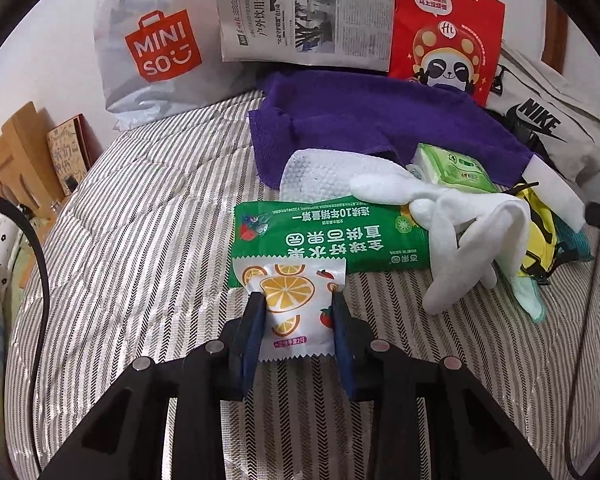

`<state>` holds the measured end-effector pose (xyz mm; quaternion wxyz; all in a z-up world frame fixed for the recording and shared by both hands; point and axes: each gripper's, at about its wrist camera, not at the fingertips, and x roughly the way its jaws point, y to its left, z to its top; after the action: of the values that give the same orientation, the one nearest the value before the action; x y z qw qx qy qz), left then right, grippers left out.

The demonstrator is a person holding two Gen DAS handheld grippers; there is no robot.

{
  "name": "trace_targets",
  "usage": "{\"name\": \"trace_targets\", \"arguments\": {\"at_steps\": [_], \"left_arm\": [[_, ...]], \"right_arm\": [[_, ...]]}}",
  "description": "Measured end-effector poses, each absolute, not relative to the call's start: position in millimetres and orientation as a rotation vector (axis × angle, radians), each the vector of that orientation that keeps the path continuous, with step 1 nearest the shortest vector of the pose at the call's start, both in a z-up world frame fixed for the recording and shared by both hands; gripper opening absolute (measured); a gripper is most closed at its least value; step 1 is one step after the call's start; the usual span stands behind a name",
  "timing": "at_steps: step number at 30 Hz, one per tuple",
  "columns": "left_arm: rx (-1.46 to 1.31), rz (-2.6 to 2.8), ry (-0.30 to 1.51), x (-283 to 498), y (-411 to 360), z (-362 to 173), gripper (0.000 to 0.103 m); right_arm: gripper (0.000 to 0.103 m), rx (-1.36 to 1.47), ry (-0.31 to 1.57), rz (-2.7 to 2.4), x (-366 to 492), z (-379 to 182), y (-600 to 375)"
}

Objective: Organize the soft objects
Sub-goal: 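Grasp the white sponge block with the right tool while the left tool holds the sachet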

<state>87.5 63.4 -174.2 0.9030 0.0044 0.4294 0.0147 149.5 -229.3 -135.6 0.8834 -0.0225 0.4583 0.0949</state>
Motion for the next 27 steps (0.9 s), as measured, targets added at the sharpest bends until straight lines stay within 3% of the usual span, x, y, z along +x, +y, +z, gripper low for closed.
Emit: {"name": "trace_targets", "arguments": {"at_steps": [9, 10, 12, 14, 19, 27], "left_arm": [[-0.018, 0.000, 0.900, 91, 67, -175, 0.037], [-0.019, -0.009, 0.903, 91, 67, -175, 0.039], [-0.003, -0.011, 0.909, 92, 65, -175, 0.039], [-0.006, -0.015, 0.912, 93, 66, -175, 0.039], [-0.006, -0.020, 0.919, 94, 66, -174, 0.039], [-0.037, -0.018, 0.909, 92, 69, -174, 0.038]], "right_arm": [[0.099, -0.111, 0.970, 0.256, 195, -163, -226], [0.095, -0.108, 0.965, 0.266, 199, -165, -225], [0.070, -0.103, 0.955, 0.288, 203, -165, -222], [0.059, -0.091, 0.941, 0.339, 199, -160, -218], [0.059, -0.077, 0.892, 0.371, 178, -143, -218], [0.059, -0.001, 0.979, 0.304, 181, -160, -224]]}}
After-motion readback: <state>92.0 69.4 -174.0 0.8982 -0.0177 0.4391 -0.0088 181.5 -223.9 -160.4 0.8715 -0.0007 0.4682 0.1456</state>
